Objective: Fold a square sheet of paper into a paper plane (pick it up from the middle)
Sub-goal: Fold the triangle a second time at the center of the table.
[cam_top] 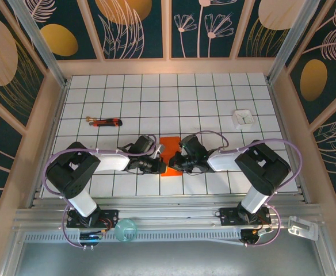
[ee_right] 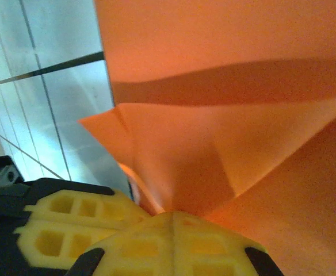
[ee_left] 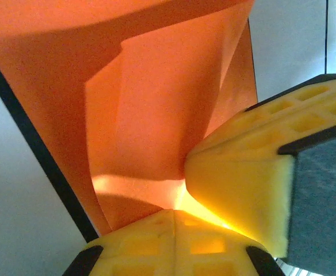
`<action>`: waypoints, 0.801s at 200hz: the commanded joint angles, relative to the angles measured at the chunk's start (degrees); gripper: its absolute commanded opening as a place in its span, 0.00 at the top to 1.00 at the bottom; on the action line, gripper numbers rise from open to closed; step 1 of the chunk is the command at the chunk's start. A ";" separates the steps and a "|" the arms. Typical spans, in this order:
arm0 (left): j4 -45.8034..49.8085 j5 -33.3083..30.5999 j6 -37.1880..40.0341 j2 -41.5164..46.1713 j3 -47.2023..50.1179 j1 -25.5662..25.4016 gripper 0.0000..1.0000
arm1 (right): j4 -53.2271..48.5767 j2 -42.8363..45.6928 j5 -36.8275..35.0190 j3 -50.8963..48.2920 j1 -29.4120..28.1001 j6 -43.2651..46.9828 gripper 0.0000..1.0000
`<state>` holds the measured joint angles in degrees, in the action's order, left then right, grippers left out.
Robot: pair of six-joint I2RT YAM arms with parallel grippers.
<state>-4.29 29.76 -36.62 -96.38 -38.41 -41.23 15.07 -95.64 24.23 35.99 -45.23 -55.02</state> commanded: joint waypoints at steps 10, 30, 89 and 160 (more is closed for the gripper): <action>11.33 -4.37 1.35 -2.50 3.13 -0.04 1.00 | 1.43 -1.14 1.61 -0.64 -0.74 -1.53 1.00; 11.41 -4.45 1.55 -2.59 3.06 -0.08 1.00 | 1.47 -1.26 1.74 -0.73 -0.70 -1.72 1.00; 12.24 -4.88 2.27 -2.76 3.08 -0.04 1.00 | -2.80 -2.36 -0.47 0.15 0.35 -0.77 1.00; 13.67 -6.03 5.44 -3.77 4.02 -0.02 1.00 | -5.27 -2.62 -2.23 0.77 4.98 2.27 1.00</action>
<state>-4.08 29.63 -34.20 -96.40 -38.41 -41.23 14.37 -96.51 26.04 36.27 -43.07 -55.18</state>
